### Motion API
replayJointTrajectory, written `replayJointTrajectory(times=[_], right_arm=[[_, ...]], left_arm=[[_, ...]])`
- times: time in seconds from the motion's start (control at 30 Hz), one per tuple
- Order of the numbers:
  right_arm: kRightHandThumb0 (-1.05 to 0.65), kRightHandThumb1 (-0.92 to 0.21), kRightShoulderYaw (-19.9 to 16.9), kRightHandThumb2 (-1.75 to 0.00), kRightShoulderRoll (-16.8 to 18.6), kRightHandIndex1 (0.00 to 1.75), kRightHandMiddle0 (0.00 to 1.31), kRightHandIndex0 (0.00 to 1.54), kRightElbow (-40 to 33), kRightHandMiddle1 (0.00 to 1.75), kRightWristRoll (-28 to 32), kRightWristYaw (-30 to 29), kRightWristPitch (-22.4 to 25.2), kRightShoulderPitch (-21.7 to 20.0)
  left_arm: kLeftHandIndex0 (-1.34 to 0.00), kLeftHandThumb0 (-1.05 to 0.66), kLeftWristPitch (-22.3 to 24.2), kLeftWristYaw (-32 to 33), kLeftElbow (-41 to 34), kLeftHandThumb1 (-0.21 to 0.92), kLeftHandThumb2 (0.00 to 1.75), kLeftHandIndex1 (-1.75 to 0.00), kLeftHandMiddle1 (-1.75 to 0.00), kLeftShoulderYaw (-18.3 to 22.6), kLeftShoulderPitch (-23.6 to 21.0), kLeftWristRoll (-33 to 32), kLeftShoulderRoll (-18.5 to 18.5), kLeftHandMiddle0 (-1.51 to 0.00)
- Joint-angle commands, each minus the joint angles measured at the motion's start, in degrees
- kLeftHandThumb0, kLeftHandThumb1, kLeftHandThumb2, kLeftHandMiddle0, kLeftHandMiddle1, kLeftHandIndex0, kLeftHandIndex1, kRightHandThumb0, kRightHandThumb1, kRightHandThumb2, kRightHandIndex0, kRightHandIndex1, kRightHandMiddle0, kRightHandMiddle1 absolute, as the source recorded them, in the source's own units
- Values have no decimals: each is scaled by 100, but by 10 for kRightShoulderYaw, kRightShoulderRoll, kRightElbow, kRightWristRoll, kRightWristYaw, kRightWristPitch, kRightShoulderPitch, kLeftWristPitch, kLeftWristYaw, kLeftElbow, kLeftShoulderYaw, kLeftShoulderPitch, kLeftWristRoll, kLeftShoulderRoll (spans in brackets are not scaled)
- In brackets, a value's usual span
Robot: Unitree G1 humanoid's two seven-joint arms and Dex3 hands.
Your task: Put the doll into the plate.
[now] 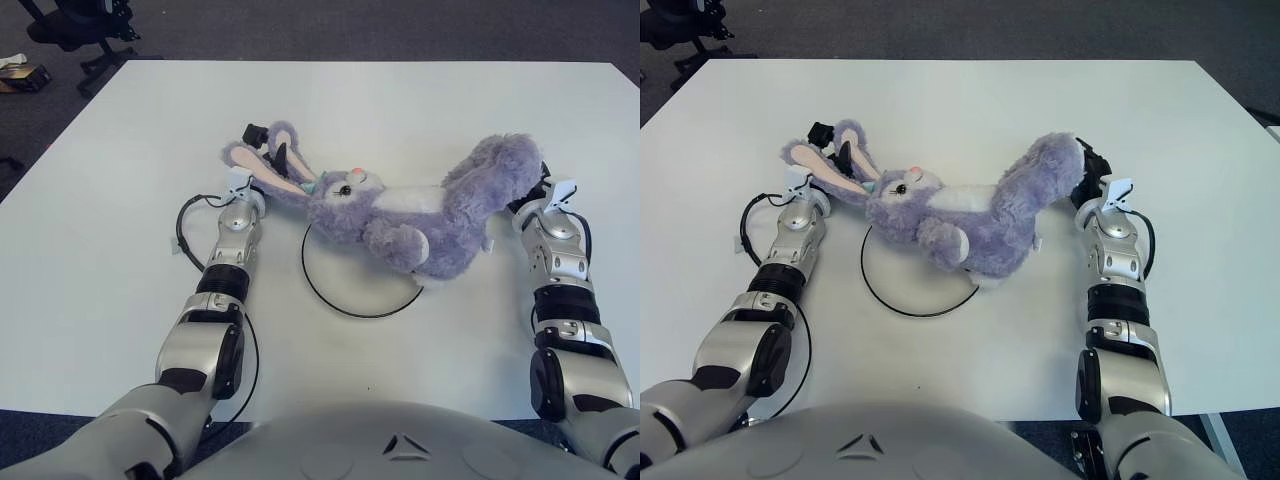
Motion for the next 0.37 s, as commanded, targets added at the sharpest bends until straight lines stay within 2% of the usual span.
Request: replayJointTrajectory(times=[0.0, 0.17, 0.33], right_arm=[[-1, -92, 13, -14, 3, 108, 42, 75, -4, 139, 8, 23, 32, 11], [-1, -92, 29, -13, 4, 108, 43, 76, -41, 137, 12, 55, 57, 26], [-1, -92, 30, -12, 4, 108, 44, 76, -56, 136, 14, 59, 68, 32]], left_arm=[[-28, -36, 17, 4, 32, 80, 68, -175, -175, 0, 41, 2, -7, -79], [-28, -36, 15, 5, 32, 80, 68, -175, -175, 0, 41, 2, -8, -80], [-28, -36, 14, 5, 32, 79, 68, -175, -175, -1, 41, 2, -8, -80]])
